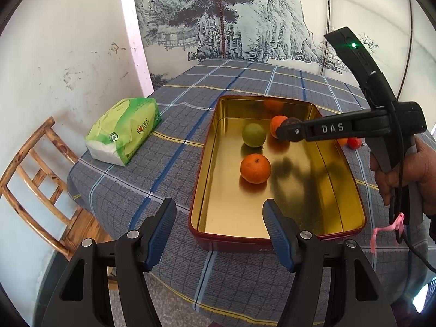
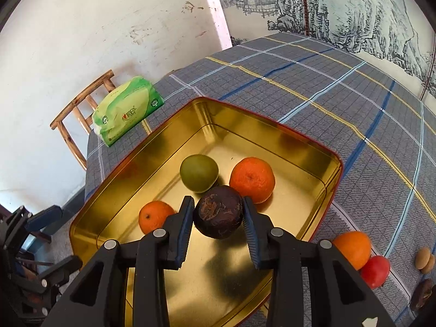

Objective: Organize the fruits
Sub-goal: 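Lower the dark brown fruit into the tin and open the right gripper, then grasp the large orange beside the red fruit with the right gripper, then move the left gripper toward the dark brown fruits while the right holds the orange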

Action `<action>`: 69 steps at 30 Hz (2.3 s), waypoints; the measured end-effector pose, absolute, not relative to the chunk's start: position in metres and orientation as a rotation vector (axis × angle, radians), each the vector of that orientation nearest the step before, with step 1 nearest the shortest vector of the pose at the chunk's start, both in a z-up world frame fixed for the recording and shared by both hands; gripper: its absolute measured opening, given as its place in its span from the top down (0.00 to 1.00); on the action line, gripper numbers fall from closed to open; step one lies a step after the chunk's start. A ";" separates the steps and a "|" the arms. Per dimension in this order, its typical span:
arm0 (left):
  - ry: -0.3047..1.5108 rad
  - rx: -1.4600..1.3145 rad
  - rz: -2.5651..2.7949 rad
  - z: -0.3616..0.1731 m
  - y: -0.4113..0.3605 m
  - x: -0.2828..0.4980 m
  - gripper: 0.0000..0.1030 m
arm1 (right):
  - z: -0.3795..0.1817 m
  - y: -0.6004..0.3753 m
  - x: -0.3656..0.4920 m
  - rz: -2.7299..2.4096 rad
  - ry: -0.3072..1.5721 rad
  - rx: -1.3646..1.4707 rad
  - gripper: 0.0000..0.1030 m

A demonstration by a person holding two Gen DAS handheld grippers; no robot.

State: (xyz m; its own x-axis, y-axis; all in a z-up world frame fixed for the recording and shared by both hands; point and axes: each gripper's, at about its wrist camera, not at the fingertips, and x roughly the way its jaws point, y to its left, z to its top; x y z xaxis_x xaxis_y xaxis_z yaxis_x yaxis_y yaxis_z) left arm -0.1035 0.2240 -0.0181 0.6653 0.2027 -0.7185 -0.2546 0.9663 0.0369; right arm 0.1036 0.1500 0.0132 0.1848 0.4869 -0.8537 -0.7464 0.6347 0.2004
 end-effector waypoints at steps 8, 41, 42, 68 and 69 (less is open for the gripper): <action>0.797 -0.062 0.251 -0.017 0.218 -0.105 0.35 | 0.043 0.117 0.109 0.888 1.000 -0.125 0.66; 0.826 0.000 0.176 -0.018 0.182 -0.092 0.32 | -0.003 0.070 0.132 0.801 0.973 -0.588 0.62; 0.824 0.001 0.174 -0.016 0.182 -0.091 0.32 | 0.005 0.066 0.128 0.803 0.947 -0.565 0.62; 0.874 0.153 -0.288 0.015 0.050 0.037 0.32 | 0.027 -0.253 0.083 0.197 0.926 -0.070 0.62; 0.892 0.161 -0.293 0.011 0.046 0.046 0.32 | 0.027 -0.255 0.082 0.203 0.928 -0.059 0.62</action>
